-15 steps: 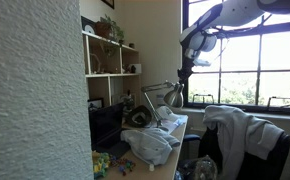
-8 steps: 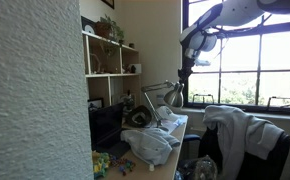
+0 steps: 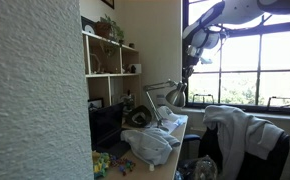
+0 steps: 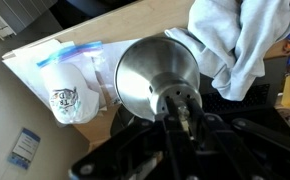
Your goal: Pull on the top of the desk lamp
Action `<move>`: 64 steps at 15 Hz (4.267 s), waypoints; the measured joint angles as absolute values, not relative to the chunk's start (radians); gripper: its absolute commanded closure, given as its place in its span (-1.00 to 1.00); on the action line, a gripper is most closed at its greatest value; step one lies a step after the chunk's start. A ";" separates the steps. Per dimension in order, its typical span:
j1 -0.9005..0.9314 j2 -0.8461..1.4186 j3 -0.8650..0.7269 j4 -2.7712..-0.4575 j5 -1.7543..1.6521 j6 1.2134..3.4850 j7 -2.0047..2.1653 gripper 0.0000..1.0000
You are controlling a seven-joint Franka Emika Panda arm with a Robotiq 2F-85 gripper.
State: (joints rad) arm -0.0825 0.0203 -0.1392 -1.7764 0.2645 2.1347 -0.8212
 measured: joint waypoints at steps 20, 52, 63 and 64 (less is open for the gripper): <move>-0.077 0.021 -0.084 -1.734 0.125 2.033 -1.072 0.86; -0.041 -0.002 -0.049 -1.699 -0.156 1.940 -1.604 0.88; -0.032 -0.010 -0.044 -1.700 -0.207 1.903 -1.834 0.89; -0.031 -0.010 -0.044 -1.700 -0.221 1.902 -1.851 0.89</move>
